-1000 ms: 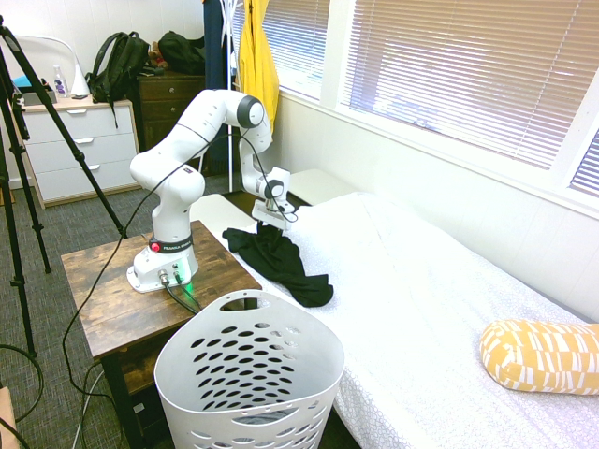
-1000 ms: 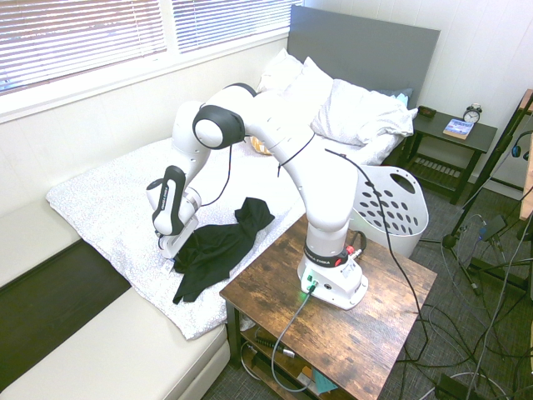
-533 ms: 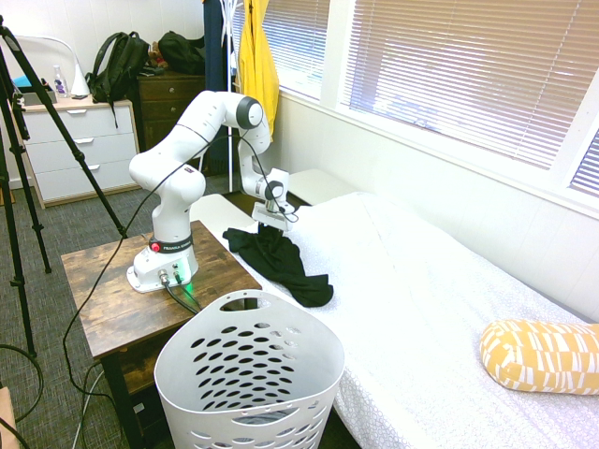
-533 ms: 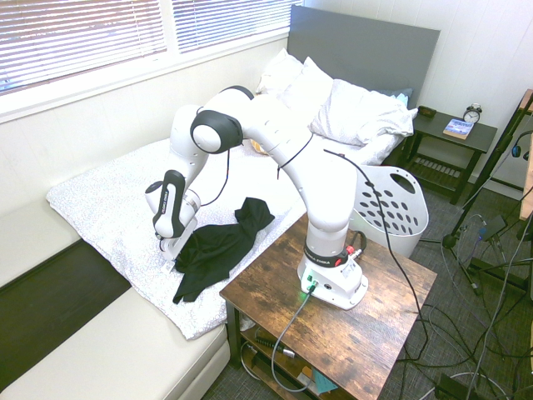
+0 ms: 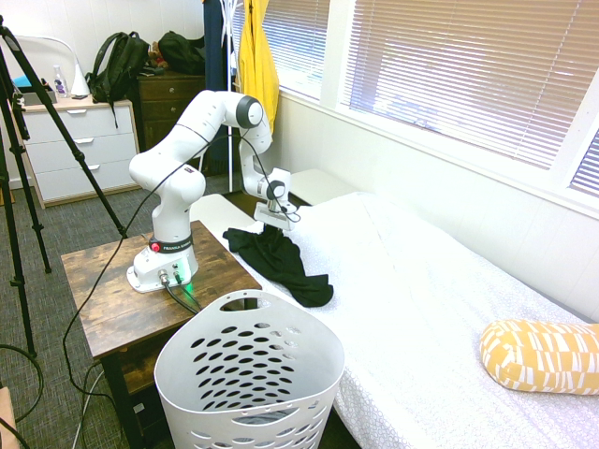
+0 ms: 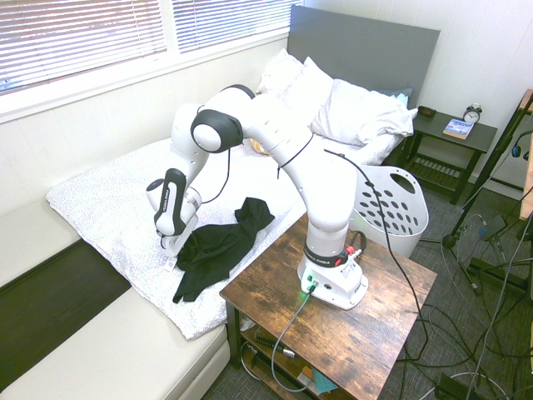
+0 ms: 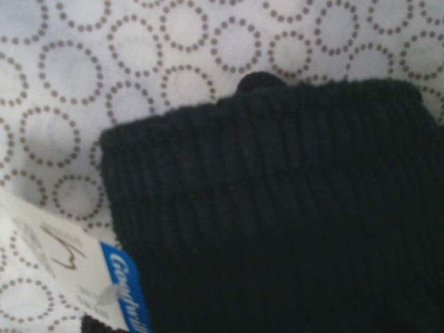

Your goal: Put my clothes in the laundry bag

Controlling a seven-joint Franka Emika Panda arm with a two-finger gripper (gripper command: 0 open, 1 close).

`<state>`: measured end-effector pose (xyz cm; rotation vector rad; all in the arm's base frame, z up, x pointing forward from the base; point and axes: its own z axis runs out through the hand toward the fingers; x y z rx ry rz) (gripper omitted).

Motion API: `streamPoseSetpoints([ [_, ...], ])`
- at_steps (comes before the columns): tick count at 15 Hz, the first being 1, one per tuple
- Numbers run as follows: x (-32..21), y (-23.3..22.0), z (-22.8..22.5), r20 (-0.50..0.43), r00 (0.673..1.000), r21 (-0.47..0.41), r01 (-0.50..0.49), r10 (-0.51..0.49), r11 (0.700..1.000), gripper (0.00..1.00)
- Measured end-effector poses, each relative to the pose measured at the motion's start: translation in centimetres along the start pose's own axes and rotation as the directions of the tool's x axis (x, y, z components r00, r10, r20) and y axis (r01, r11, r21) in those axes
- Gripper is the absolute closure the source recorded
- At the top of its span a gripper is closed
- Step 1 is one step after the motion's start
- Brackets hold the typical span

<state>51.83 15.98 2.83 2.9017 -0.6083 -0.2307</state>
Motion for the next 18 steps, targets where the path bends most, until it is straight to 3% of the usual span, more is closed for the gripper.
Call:
streamPoseSetpoints([
  [8,1.0,1.2,-1.4,-0.013,1.0,-0.015,0.004,-0.005,1.0,1.0],
  [12,1.5,1.5,-4.4,-0.017,0.999,-0.041,0.026,-0.027,0.999,1.0],
  [14,2.4,2.8,-7.8,0.002,0.999,-0.076,0.042,-0.042,0.996,1.0],
  [18,4.3,10.0,-20.6,0.112,0.989,-0.147,0.107,-0.091,0.983,1.0],
])
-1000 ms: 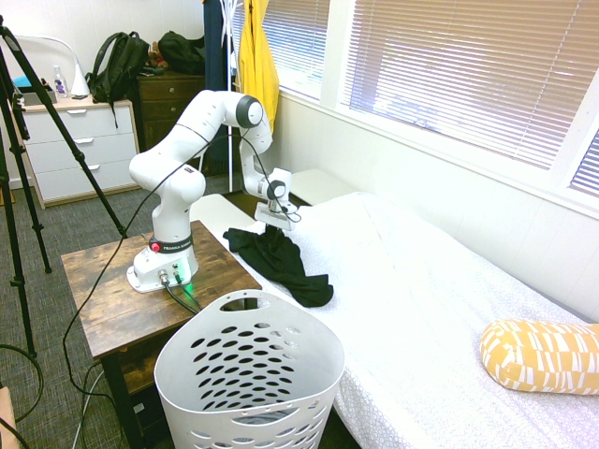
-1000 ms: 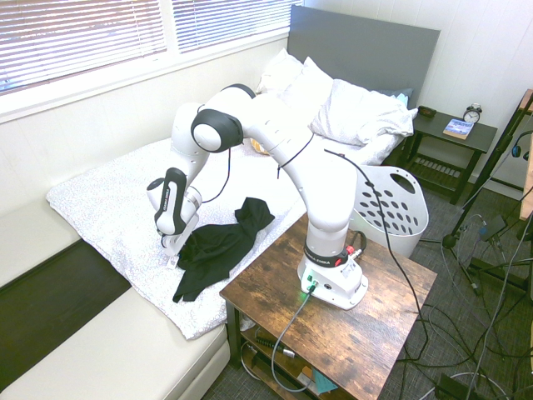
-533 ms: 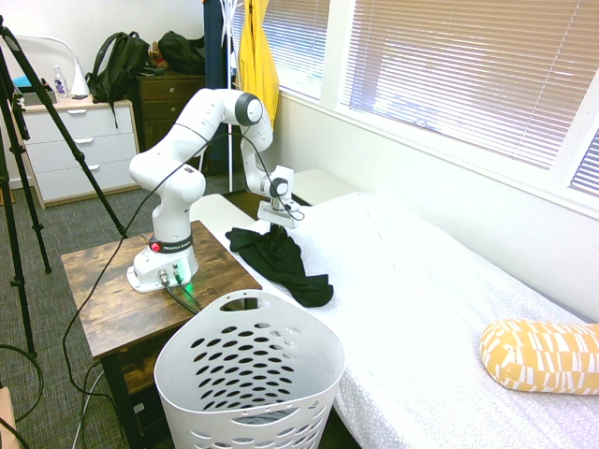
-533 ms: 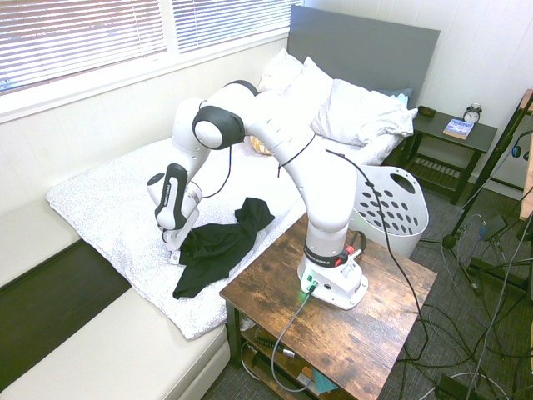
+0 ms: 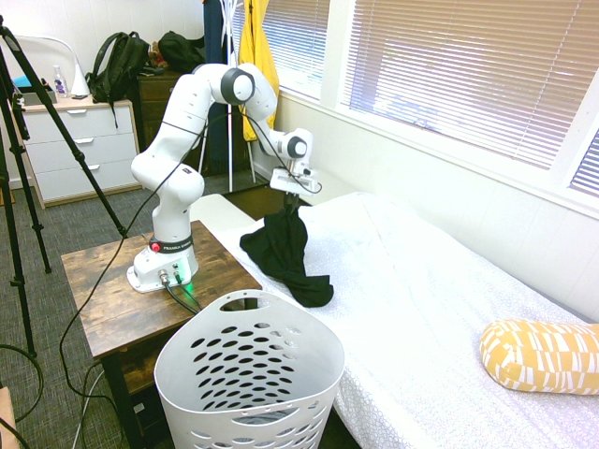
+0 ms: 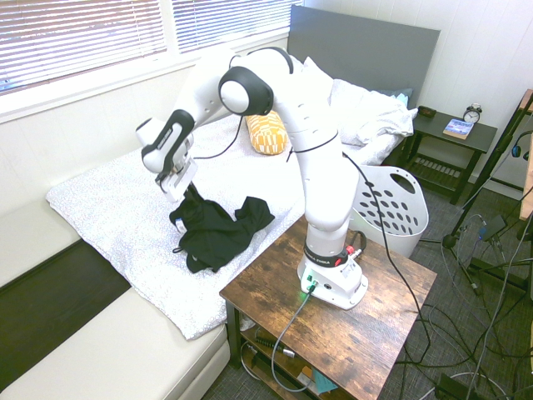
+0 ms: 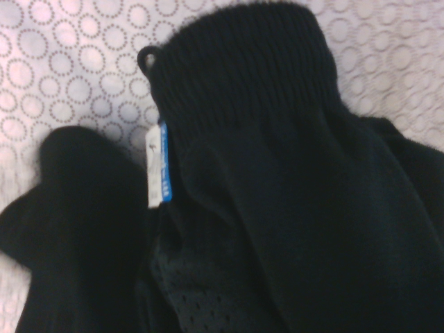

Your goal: Put my clothes in the laundry bag

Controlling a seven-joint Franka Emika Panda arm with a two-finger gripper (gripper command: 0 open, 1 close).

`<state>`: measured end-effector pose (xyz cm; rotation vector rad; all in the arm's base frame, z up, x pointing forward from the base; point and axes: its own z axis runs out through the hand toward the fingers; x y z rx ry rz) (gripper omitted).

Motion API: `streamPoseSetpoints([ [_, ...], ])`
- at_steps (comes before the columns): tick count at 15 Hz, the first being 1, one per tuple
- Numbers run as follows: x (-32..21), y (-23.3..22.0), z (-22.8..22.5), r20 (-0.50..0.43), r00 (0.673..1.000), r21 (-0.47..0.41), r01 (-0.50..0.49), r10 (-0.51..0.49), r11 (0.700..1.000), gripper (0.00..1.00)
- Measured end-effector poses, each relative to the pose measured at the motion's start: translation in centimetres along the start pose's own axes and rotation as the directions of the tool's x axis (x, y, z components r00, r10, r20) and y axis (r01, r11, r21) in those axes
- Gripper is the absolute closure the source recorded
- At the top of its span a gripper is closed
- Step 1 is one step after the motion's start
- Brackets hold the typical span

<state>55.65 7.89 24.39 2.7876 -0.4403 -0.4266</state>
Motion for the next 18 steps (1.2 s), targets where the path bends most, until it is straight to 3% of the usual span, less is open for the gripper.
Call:
streamPoseSetpoints([
  [5,-2.5,10.0,-14.9,0.047,0.998,-0.094,0.054,-0.049,0.994,1.0],
  [8,-4.3,16.3,-21.3,0.069,0.994,-0.179,0.098,-0.087,0.979,1.0],
  [13,-8.9,27.0,-26.2,0.201,0.975,-0.311,0.153,-0.092,0.938,1.0],
  [18,-15.3,39.0,-28.9,0.224,0.974,-0.352,0.042,0.041,0.935,1.0],
])
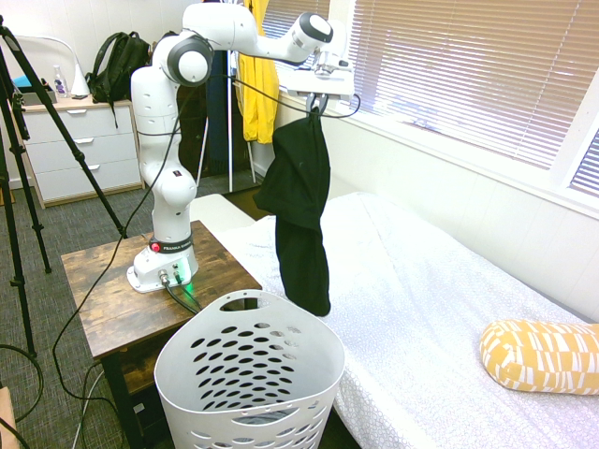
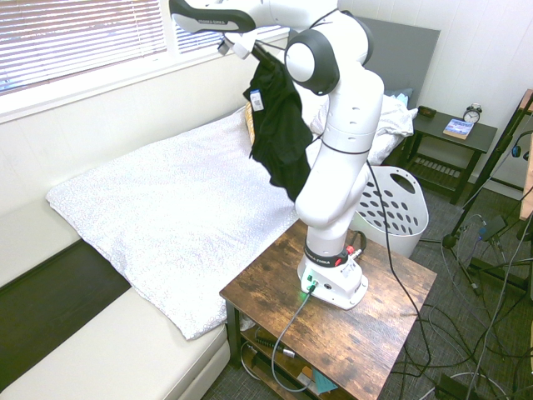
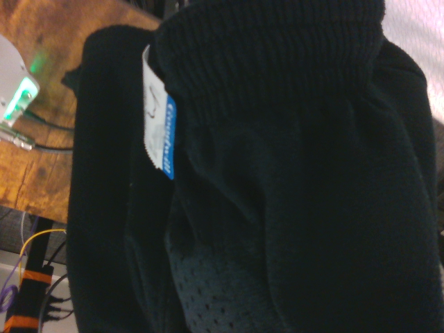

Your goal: Put my clothes in the laundry bag

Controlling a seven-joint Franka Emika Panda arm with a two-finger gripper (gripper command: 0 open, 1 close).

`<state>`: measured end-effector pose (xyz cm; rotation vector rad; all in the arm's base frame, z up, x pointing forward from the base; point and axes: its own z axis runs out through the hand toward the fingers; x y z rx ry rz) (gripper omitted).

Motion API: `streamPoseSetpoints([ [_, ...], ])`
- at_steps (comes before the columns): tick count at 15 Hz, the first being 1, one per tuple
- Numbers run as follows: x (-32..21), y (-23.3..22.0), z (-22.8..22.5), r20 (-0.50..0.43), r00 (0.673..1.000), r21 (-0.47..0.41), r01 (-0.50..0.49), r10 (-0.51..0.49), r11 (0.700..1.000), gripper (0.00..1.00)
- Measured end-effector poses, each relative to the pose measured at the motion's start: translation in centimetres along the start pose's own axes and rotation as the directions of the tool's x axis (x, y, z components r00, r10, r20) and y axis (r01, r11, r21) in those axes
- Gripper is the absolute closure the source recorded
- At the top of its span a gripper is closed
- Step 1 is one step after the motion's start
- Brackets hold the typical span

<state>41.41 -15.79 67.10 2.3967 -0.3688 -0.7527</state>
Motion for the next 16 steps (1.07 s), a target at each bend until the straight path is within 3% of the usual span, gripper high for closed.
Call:
streamPoseSetpoints([
  [4,-7.5,9.3,4.3,0.123,0.99,0.0,-0.077,0.076,0.997,1.0],
  [7,-10.8,13.2,9.9,0.253,0.96,-0.01,-0.124,0.123,0.992,1.0],
  [10,-10.7,13.9,18.9,0.361,0.923,0.024,-0.153,0.134,0.988,1.0],
  [15,-5.6,8.8,33.8,0.386,0.904,0.048,-0.218,0.183,0.975,1.0],
  [16,-4.9,7.7,35.7,0.377,0.906,0.047,-0.228,0.194,0.973,0.0],
])
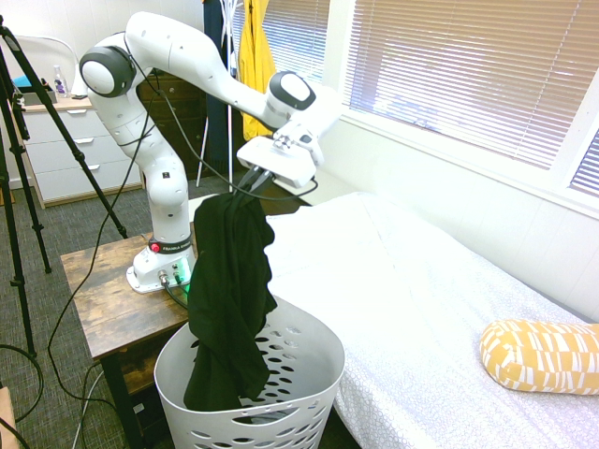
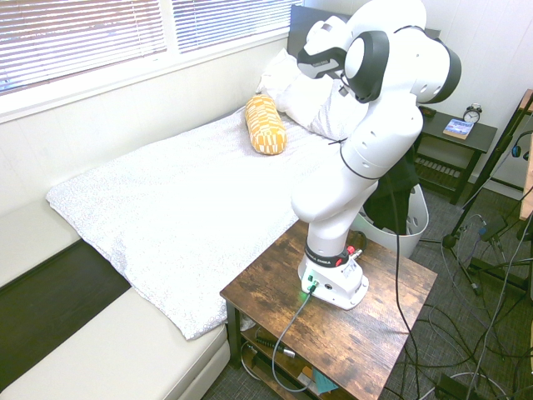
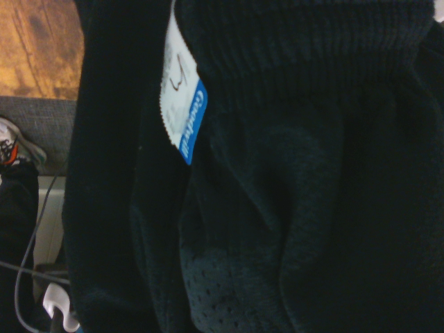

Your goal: Put my clothes in the laundry bag

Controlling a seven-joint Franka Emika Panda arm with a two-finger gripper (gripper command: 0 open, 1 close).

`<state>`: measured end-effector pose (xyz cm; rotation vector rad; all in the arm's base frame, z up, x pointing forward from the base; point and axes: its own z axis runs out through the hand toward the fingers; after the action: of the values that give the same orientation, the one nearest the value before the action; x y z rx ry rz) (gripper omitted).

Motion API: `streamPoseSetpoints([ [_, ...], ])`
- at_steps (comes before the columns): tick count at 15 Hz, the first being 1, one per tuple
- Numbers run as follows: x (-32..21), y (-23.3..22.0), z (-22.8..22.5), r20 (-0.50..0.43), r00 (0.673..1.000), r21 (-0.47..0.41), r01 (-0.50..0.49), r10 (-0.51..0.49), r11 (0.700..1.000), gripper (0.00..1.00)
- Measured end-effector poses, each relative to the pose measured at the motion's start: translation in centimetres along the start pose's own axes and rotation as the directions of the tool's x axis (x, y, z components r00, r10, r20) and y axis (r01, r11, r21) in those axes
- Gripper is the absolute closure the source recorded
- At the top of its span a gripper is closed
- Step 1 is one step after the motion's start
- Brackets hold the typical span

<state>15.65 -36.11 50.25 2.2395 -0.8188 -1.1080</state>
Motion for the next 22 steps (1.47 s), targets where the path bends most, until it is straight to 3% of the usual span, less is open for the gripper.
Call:
streamPoseSetpoints([
  [4,4.8,-5.2,7.2,-0.079,0.993,-0.04,-0.088,0.084,0.995,0.0],
  [7,9.1,-9.8,11.9,-0.217,0.967,-0.041,-0.149,0.137,0.988,0.0],
  [13,13.9,-13.1,12.9,-0.301,0.941,-0.015,-0.166,0.154,0.986,0.0],
  [16,14.0,-14.0,6.2,-0.392,0.899,0.147,-0.151,0.198,0.978,0.0],
  [20,12.9,-18.1,-7.4,-0.583,0.773,0.273,-0.103,0.25,0.956,0.0],
  [22,11.8,-23.4,-13.9,-0.628,0.702,0.382,-0.097,0.335,0.919,0.0],
])
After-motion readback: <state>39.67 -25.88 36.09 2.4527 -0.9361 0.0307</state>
